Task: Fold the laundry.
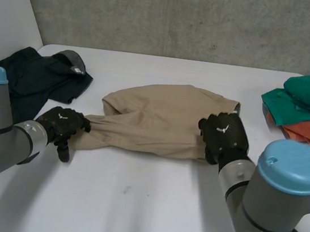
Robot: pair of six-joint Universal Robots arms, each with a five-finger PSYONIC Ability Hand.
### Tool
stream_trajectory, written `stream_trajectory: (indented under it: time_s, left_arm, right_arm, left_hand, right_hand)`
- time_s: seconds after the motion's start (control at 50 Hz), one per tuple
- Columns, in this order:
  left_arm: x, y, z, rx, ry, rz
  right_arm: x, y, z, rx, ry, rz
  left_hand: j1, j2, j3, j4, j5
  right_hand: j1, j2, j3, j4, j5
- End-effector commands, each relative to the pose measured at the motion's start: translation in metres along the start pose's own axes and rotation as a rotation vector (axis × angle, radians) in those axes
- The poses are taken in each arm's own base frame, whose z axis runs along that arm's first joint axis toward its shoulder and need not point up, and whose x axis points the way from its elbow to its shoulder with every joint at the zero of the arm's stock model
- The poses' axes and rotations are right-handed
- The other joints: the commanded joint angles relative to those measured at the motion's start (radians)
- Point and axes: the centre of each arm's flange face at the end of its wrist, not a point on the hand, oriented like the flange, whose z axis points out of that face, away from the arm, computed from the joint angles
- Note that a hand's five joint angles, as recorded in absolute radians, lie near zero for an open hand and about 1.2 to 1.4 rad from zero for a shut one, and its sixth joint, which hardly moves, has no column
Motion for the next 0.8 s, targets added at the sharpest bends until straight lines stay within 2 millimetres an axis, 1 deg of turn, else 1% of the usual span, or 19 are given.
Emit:
stream_trajectory:
  time_s: [0.02, 0.14, 0.2, 0.22, 0.28, 0.36, 0.38, 0.44, 0.46, 0.5, 0.52, 0.54, 0.6, 0.66, 0.68, 0.7, 0.74, 0.76, 0.8]
  left_arm:
    - [0.006, -0.003, 0.012, 0.015, 0.010, 0.038]
    - [0.007, -0.006, 0.020, 0.038, -0.015, 0.070]
    - [0.007, -0.009, 0.024, 0.059, -0.033, 0.099]
    - [0.006, -0.011, 0.026, 0.071, -0.048, 0.116]
    - [0.003, -0.016, 0.026, 0.090, -0.072, 0.140]
    - [-0.005, -0.035, 0.016, 0.150, -0.104, 0.161]
    - [-0.011, -0.052, 0.003, 0.206, -0.125, 0.166]
    - [-0.021, -0.085, -0.027, 0.313, -0.166, 0.162]
    - [-0.026, -0.105, -0.048, 0.387, -0.187, 0.152]
    - [-0.030, -0.123, -0.070, 0.463, -0.204, 0.130]
    - [-0.035, -0.138, -0.091, 0.530, -0.218, 0.099]
    - [-0.038, -0.145, -0.101, 0.564, -0.222, 0.082]
    - [-0.044, -0.165, -0.134, 0.684, -0.201, 0.014]
    - [-0.038, -0.172, -0.148, 0.739, -0.121, -0.026]
    - [-0.031, -0.170, -0.145, 0.739, -0.049, -0.052]
    - [-0.027, -0.166, -0.140, 0.731, -0.012, -0.057]
    - [-0.020, -0.158, -0.129, 0.702, 0.048, -0.056]
    - [-0.015, -0.151, -0.119, 0.679, 0.076, -0.041]
    - [-0.014, -0.145, -0.110, 0.651, 0.073, -0.018]
  right_arm:
    - [0.011, -0.013, 0.002, 0.025, 0.024, 0.038]
    - [0.014, -0.013, 0.004, 0.010, 0.033, 0.037]
    - [0.018, -0.014, 0.005, 0.009, 0.039, 0.038]
    - [0.019, -0.014, 0.006, 0.009, 0.040, 0.037]
    - [0.024, -0.017, 0.007, 0.008, 0.048, 0.031]
    - [0.034, -0.027, 0.007, 0.008, 0.062, 0.017]
    - [0.039, -0.036, 0.006, 0.021, 0.069, 0.011]
    - [0.050, -0.051, 0.004, 0.047, 0.083, 0.007]
    - [0.059, -0.063, 0.004, 0.070, 0.095, 0.006]
    - [0.069, -0.076, 0.003, 0.093, 0.110, 0.005]
    - [0.074, -0.082, 0.003, 0.103, 0.118, 0.004]
    - [0.086, -0.093, 0.002, 0.119, 0.135, 0.008]
    - [0.102, -0.109, 0.000, 0.118, 0.135, 0.005]
    - [0.104, -0.111, -0.003, 0.075, 0.095, 0.008]
    - [0.100, -0.108, -0.004, 0.028, 0.055, 0.016]
    - [0.098, -0.105, -0.005, 0.003, 0.037, 0.022]
    - [0.092, -0.096, -0.007, -0.061, -0.001, 0.045]
    - [0.082, -0.086, -0.011, -0.120, -0.037, 0.091]
    - [0.072, -0.077, -0.013, -0.160, -0.059, 0.152]
  left_hand:
    - [0.139, 0.155, 0.161, 0.158, 0.155]
    - [0.247, 0.263, 0.270, 0.267, 0.264]
    - [0.455, 0.471, 0.478, 0.475, 0.472]
    - [0.636, 0.652, 0.659, 0.655, 0.652]
    - [0.940, 0.956, 0.962, 0.959, 0.956]
    - [0.981, 0.997, 1.004, 1.000, 0.997]
    - [0.981, 0.997, 1.004, 1.000, 0.997]
    - [0.981, 0.997, 1.004, 1.000, 0.997]
    - [0.981, 0.997, 1.004, 1.000, 0.997]
    - [0.981, 0.997, 1.004, 1.000, 0.997]
    - [0.981, 0.997, 1.004, 1.000, 0.997]
    - [0.981, 0.997, 1.004, 1.000, 0.997]
    - [0.981, 0.997, 1.004, 1.000, 0.997]
    - [0.981, 0.997, 1.004, 1.000, 0.997]
    - [0.981, 0.997, 1.004, 1.000, 0.997]
    - [0.981, 0.997, 1.004, 1.000, 0.997]
    - [0.981, 0.997, 1.004, 1.000, 0.997]
    - [0.981, 0.997, 1.004, 1.000, 0.997]
    - [0.981, 0.997, 1.004, 1.000, 0.997]
  right_hand:
    - [0.376, 0.227, 0.217, 0.203, 0.220]
    - [0.376, 0.227, 0.217, 0.203, 0.220]
    - [0.376, 0.227, 0.217, 0.203, 0.220]
    - [0.376, 0.227, 0.217, 0.203, 0.220]
    - [0.376, 0.227, 0.217, 0.203, 0.220]
    - [0.376, 0.227, 0.217, 0.203, 0.220]
    - [0.376, 0.227, 0.217, 0.203, 0.220]
    - [0.376, 0.227, 0.217, 0.203, 0.220]
    - [0.376, 0.227, 0.217, 0.203, 0.220]
    - [0.376, 0.227, 0.217, 0.203, 0.220]
    - [0.376, 0.227, 0.217, 0.203, 0.220]
    - [0.376, 0.227, 0.217, 0.203, 0.220]
    - [0.376, 0.227, 0.217, 0.203, 0.220]
    - [0.376, 0.227, 0.217, 0.203, 0.220]
    - [0.376, 0.227, 0.217, 0.203, 0.220]
    - [0.327, 0.177, 0.168, 0.153, 0.171]
    - [0.014, -0.136, -0.145, -0.160, -0.142]
    - [-0.404, -0.553, -0.563, -0.577, -0.560]
    - [-0.648, -0.797, -0.807, -0.822, -0.804]
